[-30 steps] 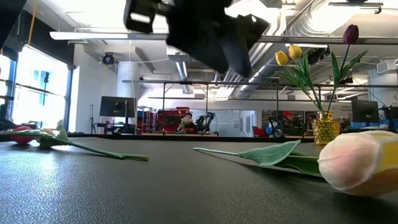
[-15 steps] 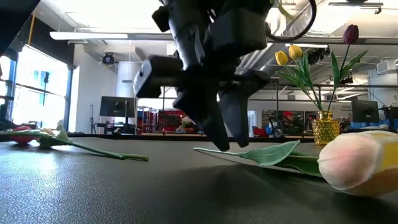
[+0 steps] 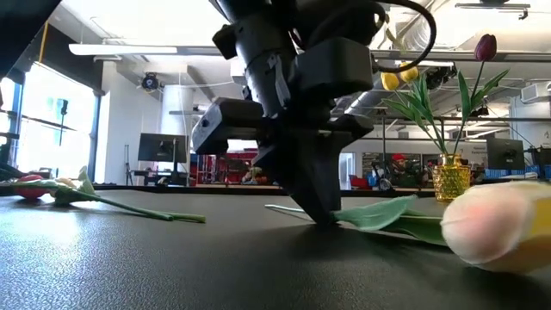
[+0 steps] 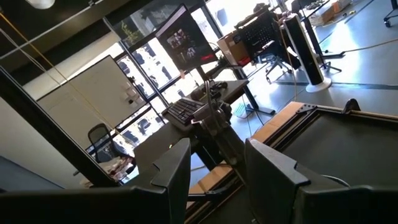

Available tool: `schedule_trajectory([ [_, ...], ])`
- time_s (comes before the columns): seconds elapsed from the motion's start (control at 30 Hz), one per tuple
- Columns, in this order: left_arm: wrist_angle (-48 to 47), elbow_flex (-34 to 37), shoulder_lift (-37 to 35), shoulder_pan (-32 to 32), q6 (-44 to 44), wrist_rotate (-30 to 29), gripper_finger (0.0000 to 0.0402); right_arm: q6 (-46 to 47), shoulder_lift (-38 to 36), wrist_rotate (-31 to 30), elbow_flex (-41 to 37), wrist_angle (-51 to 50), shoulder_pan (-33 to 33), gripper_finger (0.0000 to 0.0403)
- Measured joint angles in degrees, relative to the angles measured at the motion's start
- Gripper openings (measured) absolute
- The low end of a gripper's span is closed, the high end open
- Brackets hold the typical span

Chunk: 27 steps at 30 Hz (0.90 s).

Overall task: Sort flowers into vase by color
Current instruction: Put the bottom white flower into the transparent vase

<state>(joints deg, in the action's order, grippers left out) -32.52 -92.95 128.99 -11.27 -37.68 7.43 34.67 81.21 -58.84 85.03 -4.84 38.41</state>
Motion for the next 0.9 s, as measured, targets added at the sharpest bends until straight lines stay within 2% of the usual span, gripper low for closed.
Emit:
schedule_trajectory([
  [0.23,-0.5,-1.2,0.3,0.1,5.7,1.3,0.0004,-0.4,0.0,0.2,0.0,0.0,0.0,0.0141],
  [0.5,-7.4,-7.5,0.5,0.0,6.0,1.1,0.0001,-1.1,0.0,0.1,0.0,0.0,0.0,0.0141],
  [0.6,-10.0,-9.4,-1.4,0.0,5.5,1.5,0.0001,-1.3,0.0,0.2,0.0,0.0,0.0,0.0141],
  [0.8,-9.6,-9.6,-7.7,-0.1,6.1,7.6,0.0000,-4.0,0.0,0.3,0.0,0.0,0.0,0.0141],
  [0.9,-9.5,-9.6,-11.7,-0.1,6.1,8.4,0.0000,-6.6,0.0,0.4,0.0,0.0,0.0,0.0141],
])
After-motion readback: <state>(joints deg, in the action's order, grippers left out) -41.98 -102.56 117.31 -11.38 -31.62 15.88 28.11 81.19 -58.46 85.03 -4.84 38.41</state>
